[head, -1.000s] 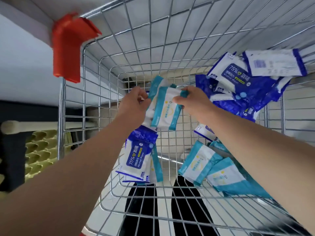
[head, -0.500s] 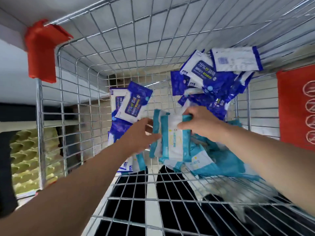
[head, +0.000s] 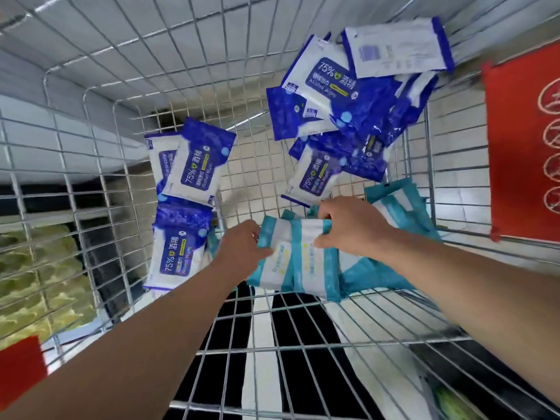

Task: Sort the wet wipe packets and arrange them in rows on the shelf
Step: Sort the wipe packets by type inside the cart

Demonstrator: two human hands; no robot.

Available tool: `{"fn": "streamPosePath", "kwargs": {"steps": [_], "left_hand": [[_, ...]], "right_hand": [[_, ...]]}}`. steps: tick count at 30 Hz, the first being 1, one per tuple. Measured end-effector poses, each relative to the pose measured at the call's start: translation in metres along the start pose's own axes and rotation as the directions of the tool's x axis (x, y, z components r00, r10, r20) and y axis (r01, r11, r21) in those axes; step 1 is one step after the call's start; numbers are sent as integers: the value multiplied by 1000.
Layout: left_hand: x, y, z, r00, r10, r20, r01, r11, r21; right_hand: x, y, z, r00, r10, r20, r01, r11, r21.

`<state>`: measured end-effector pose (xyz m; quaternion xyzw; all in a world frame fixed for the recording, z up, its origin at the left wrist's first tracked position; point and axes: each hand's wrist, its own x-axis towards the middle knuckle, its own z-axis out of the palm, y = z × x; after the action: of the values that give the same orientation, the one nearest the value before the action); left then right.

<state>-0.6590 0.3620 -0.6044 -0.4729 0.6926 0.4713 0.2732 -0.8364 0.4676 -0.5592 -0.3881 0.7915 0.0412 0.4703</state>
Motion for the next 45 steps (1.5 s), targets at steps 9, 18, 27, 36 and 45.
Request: {"fn": "streamPosePath", "kwargs": {"steps": [9, 18, 27, 36, 45], "left_hand": [[-24, -6, -72, 949, 91, -301, -39, 984, 174], [-23, -58, -105, 964, -96, -250, 137, 979, 152], [-29, -52, -118, 991, 69, -112, -32, 953, 302], [-22, -42, -137, 958, -59, -280, 56, 998, -19], [12, -23, -155, 932, -68, -356, -14, 975, -224]], "right_hand": [[14, -49, -27, 982, -153, -110, 157, 987, 29], [106, -133, -7, 953, -192, -234, 268, 894, 358], [131, -147, 0, 919, -216, -330, 221, 975, -24], [131, -143, 1, 951, -154, -269, 153, 988, -25], [107, -95, -5, 974, 11, -224, 73, 930, 362]]}}
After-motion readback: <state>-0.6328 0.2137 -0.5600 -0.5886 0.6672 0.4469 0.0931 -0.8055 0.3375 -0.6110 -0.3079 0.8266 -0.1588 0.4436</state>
